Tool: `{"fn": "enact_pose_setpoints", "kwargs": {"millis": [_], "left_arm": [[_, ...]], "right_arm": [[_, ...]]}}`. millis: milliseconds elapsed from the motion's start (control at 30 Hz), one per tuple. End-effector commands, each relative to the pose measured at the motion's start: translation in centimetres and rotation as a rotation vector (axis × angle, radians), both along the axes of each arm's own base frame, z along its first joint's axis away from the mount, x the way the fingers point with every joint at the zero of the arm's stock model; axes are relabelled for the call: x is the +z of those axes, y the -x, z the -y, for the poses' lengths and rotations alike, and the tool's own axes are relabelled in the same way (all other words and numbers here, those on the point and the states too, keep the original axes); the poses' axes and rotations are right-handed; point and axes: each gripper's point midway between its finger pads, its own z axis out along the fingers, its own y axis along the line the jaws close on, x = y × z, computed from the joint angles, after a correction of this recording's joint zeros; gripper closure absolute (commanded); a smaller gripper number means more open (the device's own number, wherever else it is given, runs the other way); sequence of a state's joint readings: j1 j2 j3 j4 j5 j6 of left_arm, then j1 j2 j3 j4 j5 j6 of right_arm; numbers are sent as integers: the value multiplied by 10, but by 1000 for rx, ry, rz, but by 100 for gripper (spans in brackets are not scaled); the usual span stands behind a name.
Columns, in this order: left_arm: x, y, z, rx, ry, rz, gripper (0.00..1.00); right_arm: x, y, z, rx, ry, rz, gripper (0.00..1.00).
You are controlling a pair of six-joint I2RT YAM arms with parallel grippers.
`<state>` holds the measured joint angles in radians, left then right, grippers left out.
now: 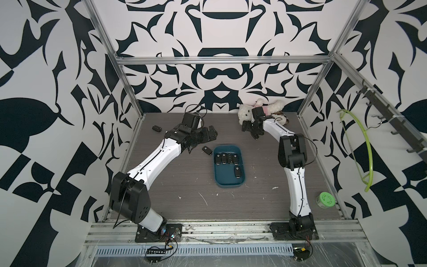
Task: Place the car key into the storage box
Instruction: Pick up the car key from the center of the board.
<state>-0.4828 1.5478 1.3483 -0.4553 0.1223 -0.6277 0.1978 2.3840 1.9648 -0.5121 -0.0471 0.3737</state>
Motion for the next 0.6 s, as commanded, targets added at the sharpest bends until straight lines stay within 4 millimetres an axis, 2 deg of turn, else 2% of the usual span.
{"fn": "enact_pose_setpoints", "kwargs": {"millis": [0, 100, 233, 333, 567], "left_arm": [[-4, 4, 1, -22, -1, -22, 1], [-6, 7, 1, -27, 0, -31, 1], [-6, 13, -1, -36, 1, -42, 1], [-5, 19, -4, -30, 4, -43, 1], [-4, 30, -13, -14, -1, -43, 1]], "right_arm": [[25, 10, 1, -9, -7, 31, 1], [14, 19, 10, -15, 43, -11, 2], [3, 21, 19, -26, 105, -37, 18], [-4, 22, 25, -42, 143, -57, 34], [-9, 22, 24, -22, 229, -60, 47]]}}
